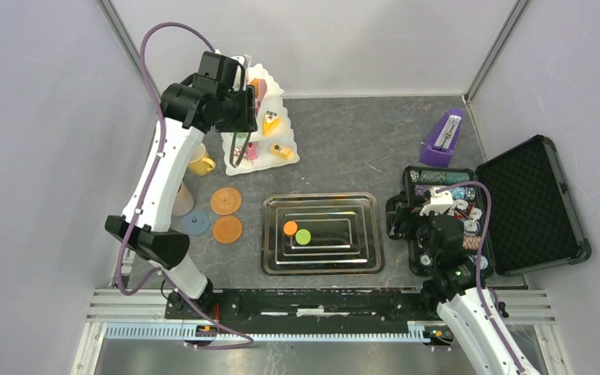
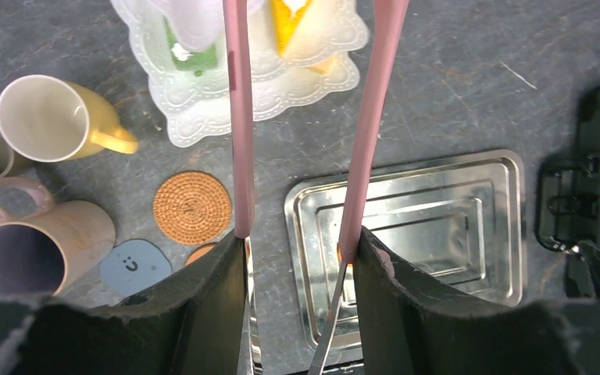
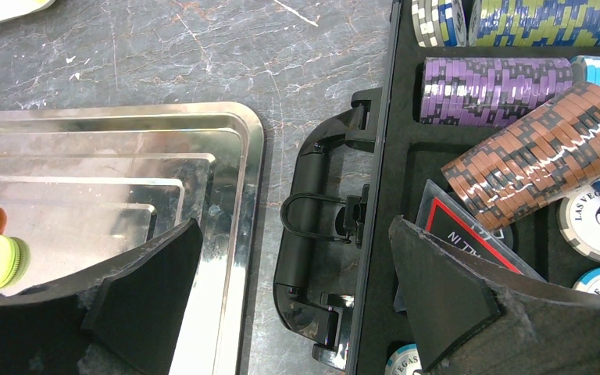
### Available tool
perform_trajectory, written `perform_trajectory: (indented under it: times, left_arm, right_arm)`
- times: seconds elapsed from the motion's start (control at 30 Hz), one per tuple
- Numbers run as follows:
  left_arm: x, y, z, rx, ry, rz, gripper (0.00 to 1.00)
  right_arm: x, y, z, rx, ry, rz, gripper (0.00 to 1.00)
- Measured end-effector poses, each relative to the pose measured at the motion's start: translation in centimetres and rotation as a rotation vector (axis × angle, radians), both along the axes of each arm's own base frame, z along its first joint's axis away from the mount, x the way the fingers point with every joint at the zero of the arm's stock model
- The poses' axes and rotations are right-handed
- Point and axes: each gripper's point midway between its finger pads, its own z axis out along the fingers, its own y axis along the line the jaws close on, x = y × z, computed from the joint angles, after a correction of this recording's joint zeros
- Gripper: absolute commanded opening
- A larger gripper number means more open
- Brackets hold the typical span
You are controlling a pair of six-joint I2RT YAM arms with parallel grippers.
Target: Serve the afternoon tea
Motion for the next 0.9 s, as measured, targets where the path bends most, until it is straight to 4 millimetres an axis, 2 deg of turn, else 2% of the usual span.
perform_trajectory:
  times: [0.27, 0.43, 0.6, 0.8, 0.9]
  left_arm:
    - [1.9, 2.3, -2.0, 0.037, 0.054, 0.056, 0.38]
    - [2.3, 2.3, -2.4, 0.039, 0.062, 0.056, 0.47]
    - [2.8, 2.2, -3.2, 0.051, 0.081, 0.059, 0.51]
    - [3.3, 2.1, -3.3, 0.052, 0.080, 0.060, 0.64]
    - [3.4, 2.1, -3.2, 0.051, 0.075, 0.061, 0.65]
  right_arm:
    - [0.0, 0.0, -0.2, -0.002, 0.007, -0.001, 0.98]
    - [0.0, 0.0, -0.2, -0.003, 0.011, -0.001, 0.98]
    - [0.0, 0.0, -0.2, -0.003, 0.011, -0.001, 0.98]
    - [0.0, 0.0, -0.3, -0.004, 0.013, -0.001, 0.98]
    - [0.0, 0.0, -0.3, -0.004, 0.013, -0.001, 0.98]
